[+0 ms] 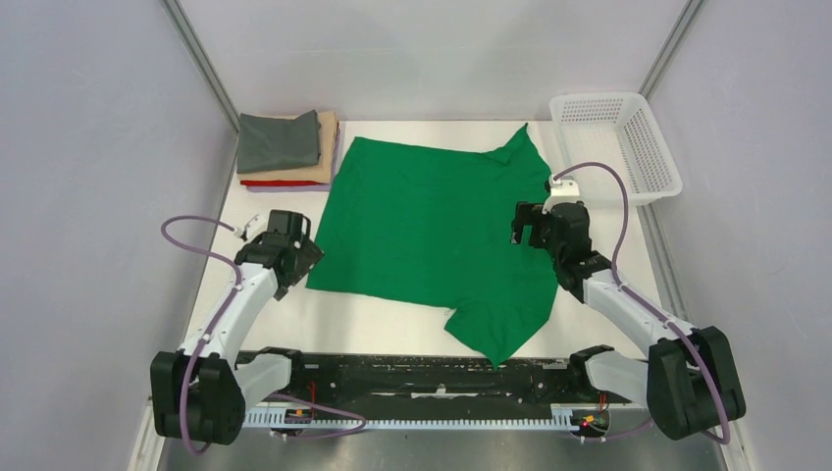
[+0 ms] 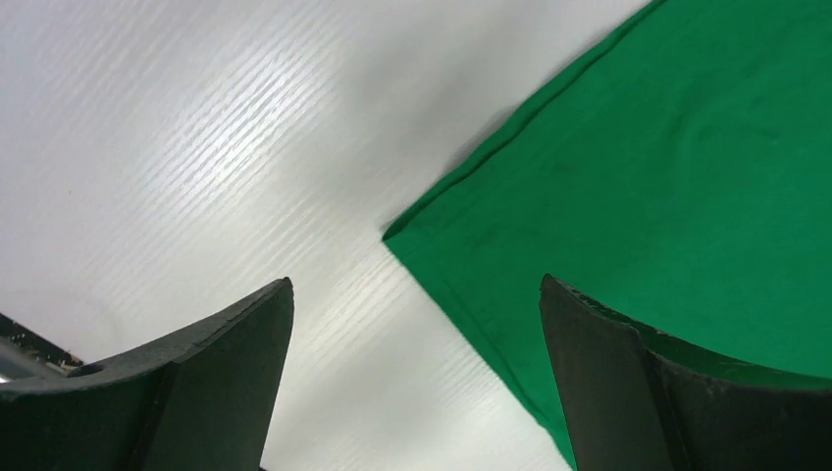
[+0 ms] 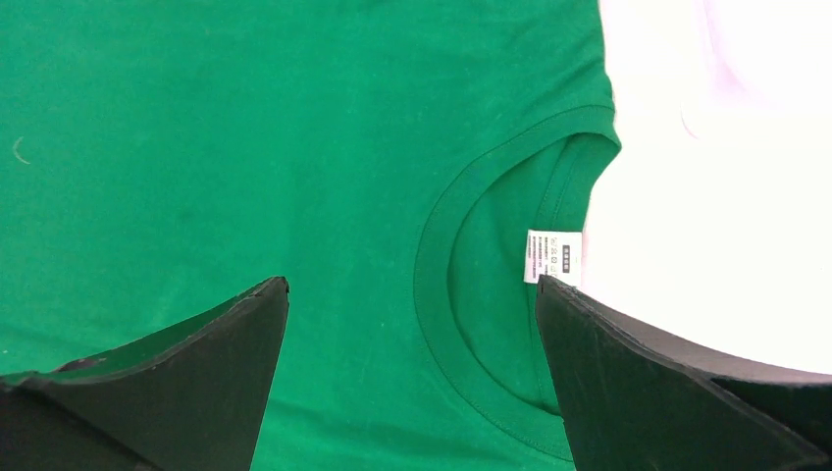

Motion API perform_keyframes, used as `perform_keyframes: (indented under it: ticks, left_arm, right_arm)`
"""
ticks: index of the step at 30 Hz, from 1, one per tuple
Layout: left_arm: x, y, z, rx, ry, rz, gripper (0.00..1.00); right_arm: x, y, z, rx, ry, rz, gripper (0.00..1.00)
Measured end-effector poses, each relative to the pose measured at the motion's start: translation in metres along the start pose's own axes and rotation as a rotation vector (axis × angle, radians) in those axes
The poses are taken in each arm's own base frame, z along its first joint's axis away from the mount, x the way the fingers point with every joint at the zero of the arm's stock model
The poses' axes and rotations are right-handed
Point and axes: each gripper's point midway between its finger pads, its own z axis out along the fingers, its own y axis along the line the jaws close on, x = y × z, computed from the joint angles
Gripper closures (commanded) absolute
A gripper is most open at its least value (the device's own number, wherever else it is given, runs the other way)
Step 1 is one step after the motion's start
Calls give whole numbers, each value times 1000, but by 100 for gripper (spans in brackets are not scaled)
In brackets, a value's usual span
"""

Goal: Fold and stack the t-shirts
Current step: Grab the side of the flattened tshirt closest away from the robot with both arms

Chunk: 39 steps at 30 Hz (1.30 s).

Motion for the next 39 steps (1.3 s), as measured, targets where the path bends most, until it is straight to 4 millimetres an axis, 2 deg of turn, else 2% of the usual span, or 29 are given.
perform_keyframes:
  ticks: [4, 7, 9, 13, 18, 21, 28, 30, 31, 32, 33, 39]
  left_arm:
    - [27, 19, 11, -63, 80, -14, 14]
    - [40, 21, 19, -86, 123, -34, 20]
    - [44, 20, 24, -94, 138, -51, 25]
    - [51, 16, 35, -107, 161, -80, 29]
    - [59, 19, 47, -153, 188, -80, 47]
    - [57, 17, 50, -166, 191, -76, 54]
    - [53, 10, 55, -166, 187, -76, 62]
    - [52, 6, 58, -163, 185, -76, 70]
    - [50, 4, 59, -161, 183, -76, 79]
    - [49, 3, 60, -160, 181, -77, 91]
    - [48, 1, 61, -156, 179, -77, 98]
    - [45, -8, 65, -125, 173, -82, 98]
  right_arm:
    - [6, -2, 4, 11, 17, -3, 2]
    - [4, -1, 5, 10, 6, -3, 2]
    - [2, -1, 5, 9, -2, -6, 2]
    - [0, -3, 6, 14, -8, -14, 2]
    - [1, -3, 6, 14, -7, -31, 2]
    - [1, -4, 6, 19, -7, -40, 2]
    - [4, -2, 4, 26, -1, -81, 2]
    - [6, 2, 3, 22, 6, -103, 2]
    - [8, 4, 2, 19, 10, -115, 2]
    - [10, 6, 2, 20, 16, -127, 2]
    - [12, 8, 1, 19, 22, -139, 2]
    - [21, 10, -6, 17, 59, -195, 2]
